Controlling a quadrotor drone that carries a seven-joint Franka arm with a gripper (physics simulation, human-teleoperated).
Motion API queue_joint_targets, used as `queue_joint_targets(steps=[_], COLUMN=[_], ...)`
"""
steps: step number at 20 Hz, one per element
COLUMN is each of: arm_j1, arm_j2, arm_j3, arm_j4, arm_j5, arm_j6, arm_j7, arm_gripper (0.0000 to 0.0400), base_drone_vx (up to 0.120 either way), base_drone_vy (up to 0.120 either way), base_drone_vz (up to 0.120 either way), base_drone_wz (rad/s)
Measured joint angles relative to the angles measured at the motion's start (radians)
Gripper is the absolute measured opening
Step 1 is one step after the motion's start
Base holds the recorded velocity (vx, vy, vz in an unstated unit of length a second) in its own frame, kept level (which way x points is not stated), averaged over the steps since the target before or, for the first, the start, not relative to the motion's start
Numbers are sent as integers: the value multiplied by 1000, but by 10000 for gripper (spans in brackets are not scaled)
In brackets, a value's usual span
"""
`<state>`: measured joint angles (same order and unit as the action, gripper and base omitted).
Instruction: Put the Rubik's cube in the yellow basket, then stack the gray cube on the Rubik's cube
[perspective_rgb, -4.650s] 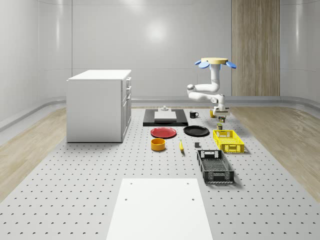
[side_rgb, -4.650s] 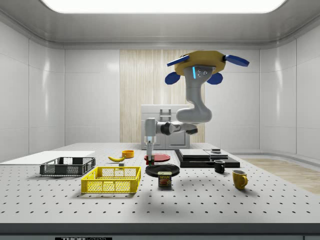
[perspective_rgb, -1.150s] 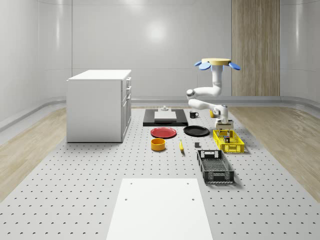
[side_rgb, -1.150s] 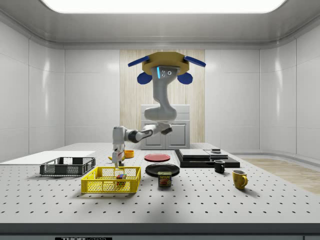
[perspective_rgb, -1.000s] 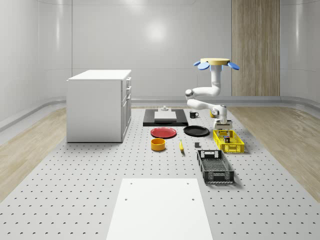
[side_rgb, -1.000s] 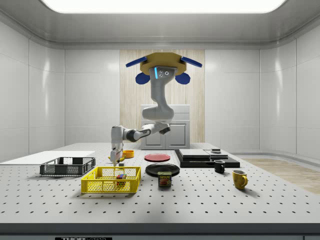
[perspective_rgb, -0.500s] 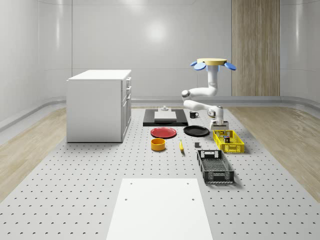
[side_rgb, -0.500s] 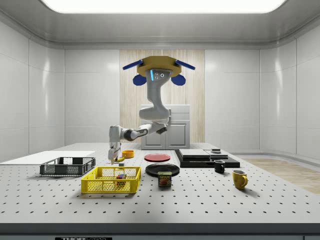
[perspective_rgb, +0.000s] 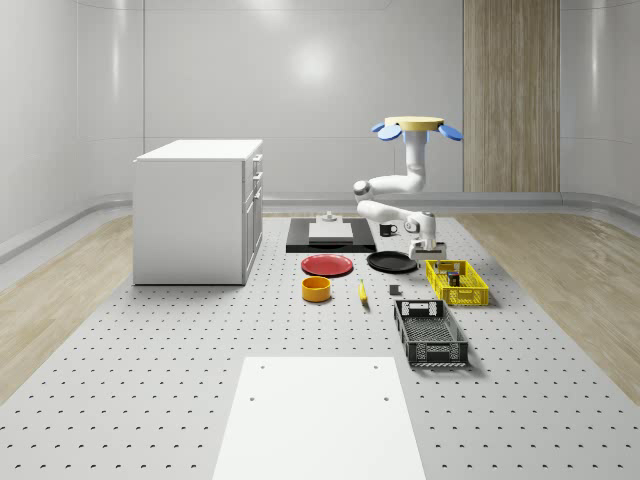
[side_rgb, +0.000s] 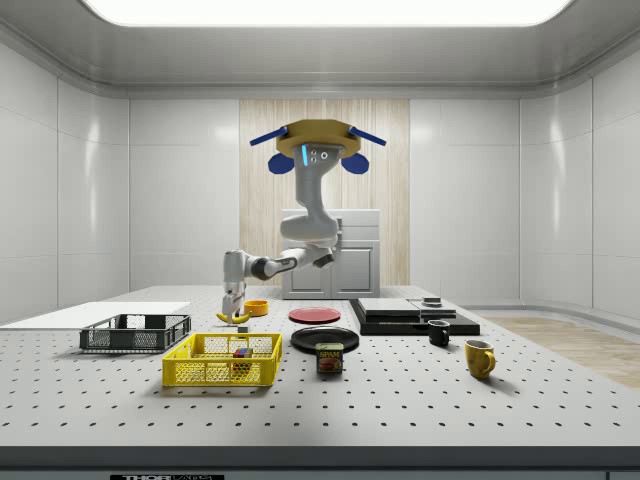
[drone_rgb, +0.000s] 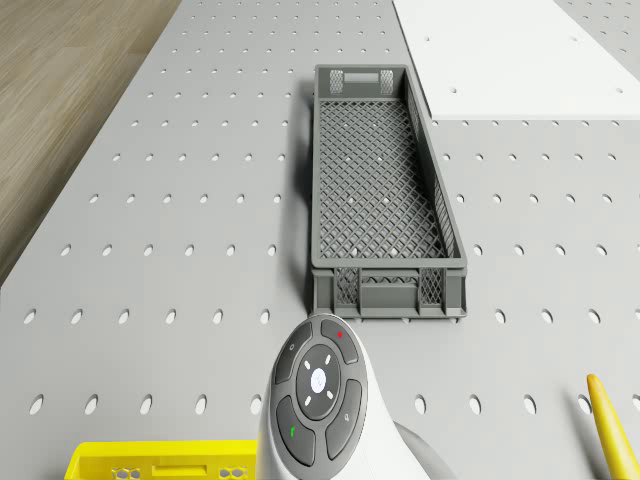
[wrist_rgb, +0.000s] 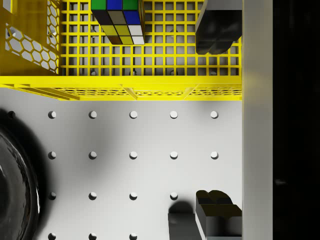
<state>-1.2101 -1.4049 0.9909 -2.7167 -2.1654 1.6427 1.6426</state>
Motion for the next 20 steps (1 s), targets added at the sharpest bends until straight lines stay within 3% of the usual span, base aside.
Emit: queue_joint_targets(steps=[5,10,20], arm_j1=[3,5,10], arm_j2=[4,8,15], arm_j3=[-1,-2,-3], arm_j4=[0,-1,-2], arm_j5=[-2,-4,-8], arm_j6=[-4,-7,-14], arm_j7=[-2,-4,-8], arm_gripper=[400,400,400], base_drone_vx=[0,0,0], base_drone_vy=[-120,-120,-120], base_drone_vz=[0,-120,0], base_drone_wz=[0,0,0])
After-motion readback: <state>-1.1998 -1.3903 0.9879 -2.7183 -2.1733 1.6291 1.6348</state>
